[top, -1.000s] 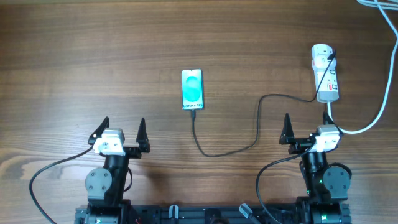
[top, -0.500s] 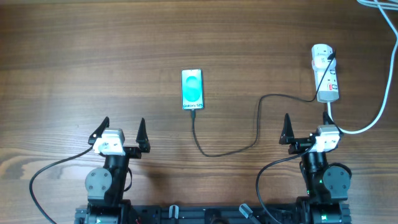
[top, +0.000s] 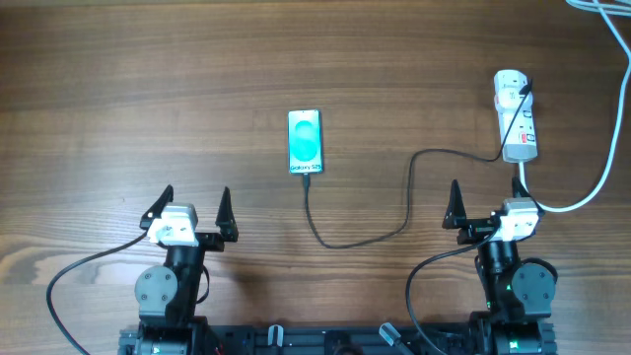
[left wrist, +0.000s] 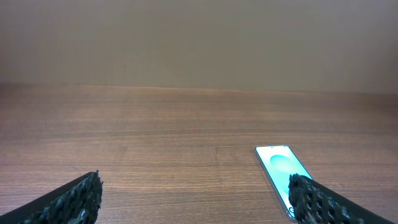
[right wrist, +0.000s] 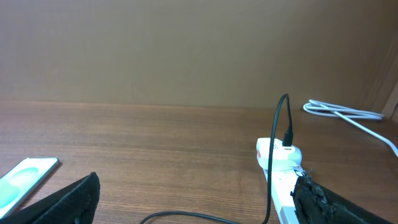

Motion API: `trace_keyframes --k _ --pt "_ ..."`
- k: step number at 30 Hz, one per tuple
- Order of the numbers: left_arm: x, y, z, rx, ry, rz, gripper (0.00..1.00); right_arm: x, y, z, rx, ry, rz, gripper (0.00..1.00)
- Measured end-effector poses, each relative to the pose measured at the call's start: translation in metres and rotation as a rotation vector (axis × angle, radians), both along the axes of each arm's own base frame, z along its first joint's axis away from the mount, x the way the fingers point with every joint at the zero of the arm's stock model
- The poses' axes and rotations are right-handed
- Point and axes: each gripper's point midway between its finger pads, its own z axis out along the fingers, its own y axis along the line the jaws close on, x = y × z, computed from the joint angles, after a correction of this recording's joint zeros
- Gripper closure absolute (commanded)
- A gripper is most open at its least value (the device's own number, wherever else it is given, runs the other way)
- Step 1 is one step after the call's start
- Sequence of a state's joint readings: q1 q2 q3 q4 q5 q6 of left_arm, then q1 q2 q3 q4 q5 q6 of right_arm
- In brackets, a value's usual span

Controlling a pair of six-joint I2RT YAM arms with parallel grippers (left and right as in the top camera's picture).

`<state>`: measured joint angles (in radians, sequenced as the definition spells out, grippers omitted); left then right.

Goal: Plug charger to phone and switch on socket

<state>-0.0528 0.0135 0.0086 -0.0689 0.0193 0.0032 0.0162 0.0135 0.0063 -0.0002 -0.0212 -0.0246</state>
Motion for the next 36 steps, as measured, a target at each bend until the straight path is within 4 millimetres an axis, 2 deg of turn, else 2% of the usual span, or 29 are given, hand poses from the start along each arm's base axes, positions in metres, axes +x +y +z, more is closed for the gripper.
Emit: trace_keyframes --k 36 --pt "0.0 0.0 0.0 0.0 0.0 0.0 0.0 0.0 -0.0001 0.0001 -0.034 -0.002 -0.001 0.0"
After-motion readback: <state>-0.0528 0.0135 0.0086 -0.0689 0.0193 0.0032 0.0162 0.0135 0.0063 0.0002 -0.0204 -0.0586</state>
